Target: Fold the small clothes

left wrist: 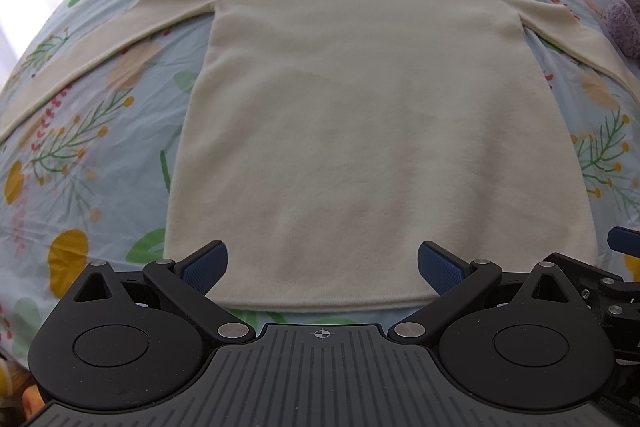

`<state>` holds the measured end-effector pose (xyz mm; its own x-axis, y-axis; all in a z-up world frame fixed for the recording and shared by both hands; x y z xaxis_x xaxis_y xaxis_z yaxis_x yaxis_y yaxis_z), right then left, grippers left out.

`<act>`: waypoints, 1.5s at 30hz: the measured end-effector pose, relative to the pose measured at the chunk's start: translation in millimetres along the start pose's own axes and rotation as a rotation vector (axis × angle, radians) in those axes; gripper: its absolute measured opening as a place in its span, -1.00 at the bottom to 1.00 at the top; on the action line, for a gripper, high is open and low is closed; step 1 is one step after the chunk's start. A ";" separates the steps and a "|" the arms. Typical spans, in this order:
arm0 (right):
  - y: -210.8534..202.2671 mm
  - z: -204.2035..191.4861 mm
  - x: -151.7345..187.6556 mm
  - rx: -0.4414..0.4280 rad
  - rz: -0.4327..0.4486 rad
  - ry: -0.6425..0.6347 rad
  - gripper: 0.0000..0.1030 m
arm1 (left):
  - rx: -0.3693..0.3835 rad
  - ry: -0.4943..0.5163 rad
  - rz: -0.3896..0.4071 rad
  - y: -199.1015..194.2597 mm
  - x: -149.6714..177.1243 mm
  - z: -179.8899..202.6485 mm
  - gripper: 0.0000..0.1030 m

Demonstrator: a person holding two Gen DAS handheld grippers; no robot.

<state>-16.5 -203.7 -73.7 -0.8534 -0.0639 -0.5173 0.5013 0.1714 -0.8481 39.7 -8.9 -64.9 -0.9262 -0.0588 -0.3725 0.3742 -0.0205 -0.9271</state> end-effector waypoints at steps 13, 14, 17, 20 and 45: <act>-42.0 105.8 -35.5 -0.058 0.597 0.299 0.92 | 0.110 -0.165 0.090 28.1 -61.0 -3.6 1.00; -38.3 120.5 -38.5 -0.028 0.586 0.340 0.92 | 0.102 -0.176 0.104 34.2 -67.0 -4.7 1.00; -29.8 172.5 -40.6 0.083 0.580 0.449 0.66 | 0.032 -0.174 0.143 53.7 -81.6 -8.6 1.00; -24.9 245.3 -22.0 0.162 0.610 0.658 0.33 | -0.039 -0.176 0.131 72.0 -89.6 -14.7 1.00; -0.3 388.5 5.2 0.452 0.653 1.009 -0.84 | -0.013 -0.266 0.067 94.5 -102.8 -34.4 1.00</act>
<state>34.5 -586.0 -120.6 -0.0623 0.7085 -0.7029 0.6998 -0.4712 -0.5370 168.7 29.5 -115.6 -0.8542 -0.3194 -0.4104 0.4317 0.0044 -0.9020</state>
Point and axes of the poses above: each gripper's, at about its wrist camera, not at the fingertips, and y roughly the way its jaws point, z to its right, x to its underside, the point moved 6 cm from there along y, roughly the way its jaws point, and after that the axes turned 12 degrees about -y, right-handed, at the moved point
